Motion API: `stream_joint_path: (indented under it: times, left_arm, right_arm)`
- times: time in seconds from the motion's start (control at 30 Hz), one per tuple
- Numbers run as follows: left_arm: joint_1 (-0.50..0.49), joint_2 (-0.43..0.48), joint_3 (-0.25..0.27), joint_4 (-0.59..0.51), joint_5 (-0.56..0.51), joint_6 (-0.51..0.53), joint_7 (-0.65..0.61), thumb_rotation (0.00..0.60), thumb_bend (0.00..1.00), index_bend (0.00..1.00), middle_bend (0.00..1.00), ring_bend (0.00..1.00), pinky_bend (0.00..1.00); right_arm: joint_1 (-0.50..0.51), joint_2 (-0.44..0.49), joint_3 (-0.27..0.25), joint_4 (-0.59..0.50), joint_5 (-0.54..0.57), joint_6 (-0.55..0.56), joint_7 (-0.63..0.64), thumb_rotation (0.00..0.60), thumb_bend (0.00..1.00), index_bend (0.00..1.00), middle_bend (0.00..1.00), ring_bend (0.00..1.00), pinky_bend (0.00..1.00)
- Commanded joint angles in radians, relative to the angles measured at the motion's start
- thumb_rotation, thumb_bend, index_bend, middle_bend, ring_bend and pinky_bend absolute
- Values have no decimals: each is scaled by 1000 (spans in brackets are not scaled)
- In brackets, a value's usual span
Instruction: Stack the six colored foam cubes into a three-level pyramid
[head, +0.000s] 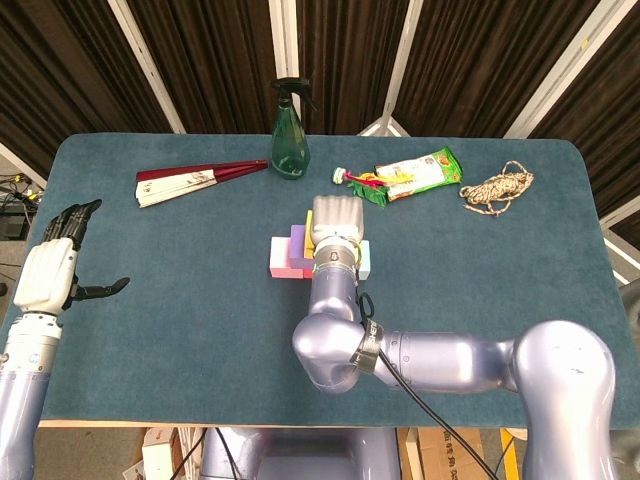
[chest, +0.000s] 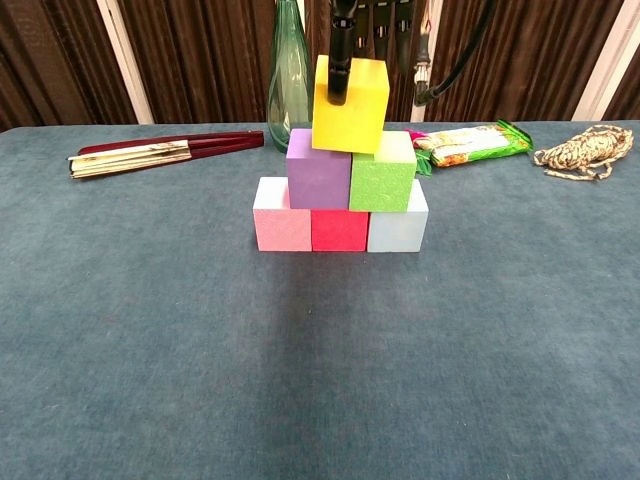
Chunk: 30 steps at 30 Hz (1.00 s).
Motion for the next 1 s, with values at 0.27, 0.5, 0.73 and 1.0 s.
stream_joint_path:
  times: [0.27,0.5,0.73,1.0]
  left_arm:
    - [0,0,-2,-1,-2,0,0,600,99,0,65,0,30]
    - [0,-1,-1,0,-3,-2,2,600,98,0,65,0,30]
    - [0,-2,-2,1,-5,-2,3,600,98,0,65,0,30]
    - [1,-1,-3,1,-5,-2,2,600,98,0,65,0,30]
  right_arm:
    - [-26,-15,9,-6,-29,-7,-22,600,298,339,607,475,303]
    - [-42,-20,17,-3,-39,-7,-37,600,298,339,607,475,298]
    - [-45,-25,27,-2,-47,-4,-57,600,297,339,608,475,297]
    - [-49,-28,38,2,-56,8,-77,600,297,338,608,475,297]
